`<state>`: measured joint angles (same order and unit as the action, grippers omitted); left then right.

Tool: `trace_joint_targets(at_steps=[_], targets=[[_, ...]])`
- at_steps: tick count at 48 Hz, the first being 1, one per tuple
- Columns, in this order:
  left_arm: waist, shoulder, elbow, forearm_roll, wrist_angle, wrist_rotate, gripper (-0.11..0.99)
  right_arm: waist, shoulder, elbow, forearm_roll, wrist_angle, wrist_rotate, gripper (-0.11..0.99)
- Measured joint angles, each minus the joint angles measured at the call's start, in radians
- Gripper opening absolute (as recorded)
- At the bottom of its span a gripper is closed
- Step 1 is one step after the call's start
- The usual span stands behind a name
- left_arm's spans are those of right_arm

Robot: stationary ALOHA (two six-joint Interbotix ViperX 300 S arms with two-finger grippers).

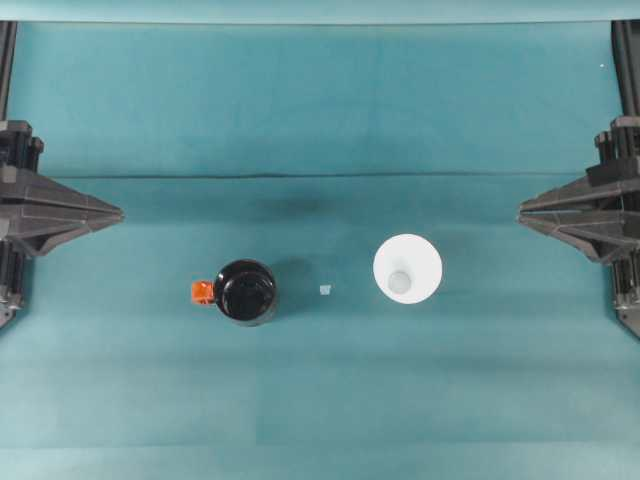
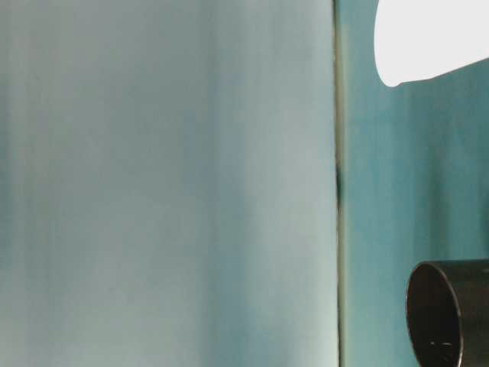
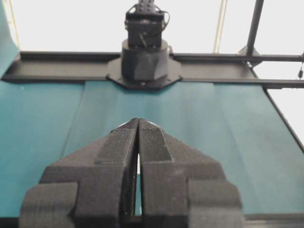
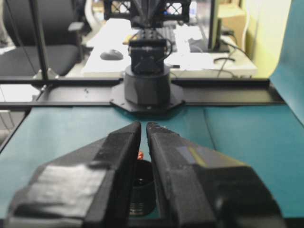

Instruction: Put the paper cup into the moved red handle cup holder.

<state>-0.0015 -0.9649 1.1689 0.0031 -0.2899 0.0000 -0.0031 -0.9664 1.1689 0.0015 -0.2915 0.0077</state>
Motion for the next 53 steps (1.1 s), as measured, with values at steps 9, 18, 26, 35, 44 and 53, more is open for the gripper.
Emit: trace_joint_targets(at_steps=[9,18,26,35,44,53], targets=[[0.0,0.002,-0.025,0.005,0.12,-0.017,0.03,0.02,-0.002,0.0,0.014,0.037,0.011,-0.1],[-0.002,0.003,-0.054,0.006,0.225,-0.02,0.03,0.023,-0.008,0.0,0.015,0.097,0.054,-0.11],[-0.008,0.074,-0.091,0.006,0.382,-0.063,0.03,0.025,-0.009,0.0,0.017,0.13,0.064,-0.11],[-0.034,0.238,-0.173,0.006,0.6,-0.196,0.03,0.023,-0.009,-0.002,0.018,0.163,0.066,-0.11],[-0.04,0.341,-0.219,0.006,0.689,-0.225,0.03,0.023,-0.011,-0.002,0.02,0.189,0.066,-0.11],[-0.041,0.367,-0.232,0.011,0.703,-0.225,0.03,0.025,-0.012,-0.002,0.02,0.206,0.081,-0.11]])
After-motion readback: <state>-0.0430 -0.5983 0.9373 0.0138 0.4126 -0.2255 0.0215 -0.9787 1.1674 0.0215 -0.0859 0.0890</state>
